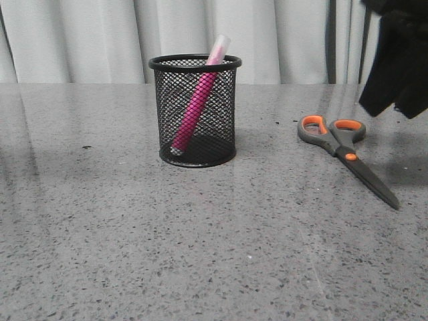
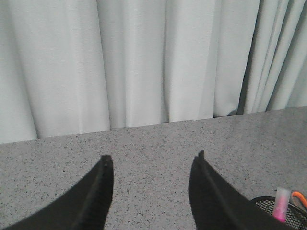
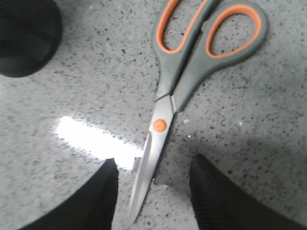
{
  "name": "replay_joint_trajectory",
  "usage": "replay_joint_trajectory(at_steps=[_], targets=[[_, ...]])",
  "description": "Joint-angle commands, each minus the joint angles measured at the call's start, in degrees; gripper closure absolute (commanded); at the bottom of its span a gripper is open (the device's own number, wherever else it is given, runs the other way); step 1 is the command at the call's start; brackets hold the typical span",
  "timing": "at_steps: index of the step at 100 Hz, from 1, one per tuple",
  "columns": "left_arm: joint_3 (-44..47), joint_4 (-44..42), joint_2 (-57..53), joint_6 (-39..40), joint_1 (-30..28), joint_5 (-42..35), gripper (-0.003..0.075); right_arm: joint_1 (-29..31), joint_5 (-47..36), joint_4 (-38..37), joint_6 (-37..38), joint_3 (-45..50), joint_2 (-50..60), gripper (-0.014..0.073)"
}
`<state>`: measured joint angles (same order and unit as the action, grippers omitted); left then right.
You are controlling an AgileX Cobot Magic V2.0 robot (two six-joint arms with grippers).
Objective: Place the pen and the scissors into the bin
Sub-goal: 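Move the right gripper down over the scissors handles, then close the right gripper on the scissors handles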
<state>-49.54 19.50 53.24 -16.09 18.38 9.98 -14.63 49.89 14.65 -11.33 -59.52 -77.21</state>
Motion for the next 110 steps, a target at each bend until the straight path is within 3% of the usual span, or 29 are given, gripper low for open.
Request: replay_joint_trajectory(at_steps=[1, 40, 110], targets=[[-1.46, 0.27, -0.85, -0.07, -0.1, -3.02, 0.0386, -2.57, -0.9, -7.33, 6.49, -4.06, -1.46, 0.0286], [-1.46, 0.27, -0.85, -0.07, -0.1, -2.47, 0.0386, -5.45, 3.01, -12.36, 15.96, -13.04, -13.21, 0.0286], [-1.46, 0.27, -0.85, -0.07, -0.1, -2.69, 0.0386, -5.57, -1.2, -13.18, 16.94, -13.04, -17.45, 0.0281]])
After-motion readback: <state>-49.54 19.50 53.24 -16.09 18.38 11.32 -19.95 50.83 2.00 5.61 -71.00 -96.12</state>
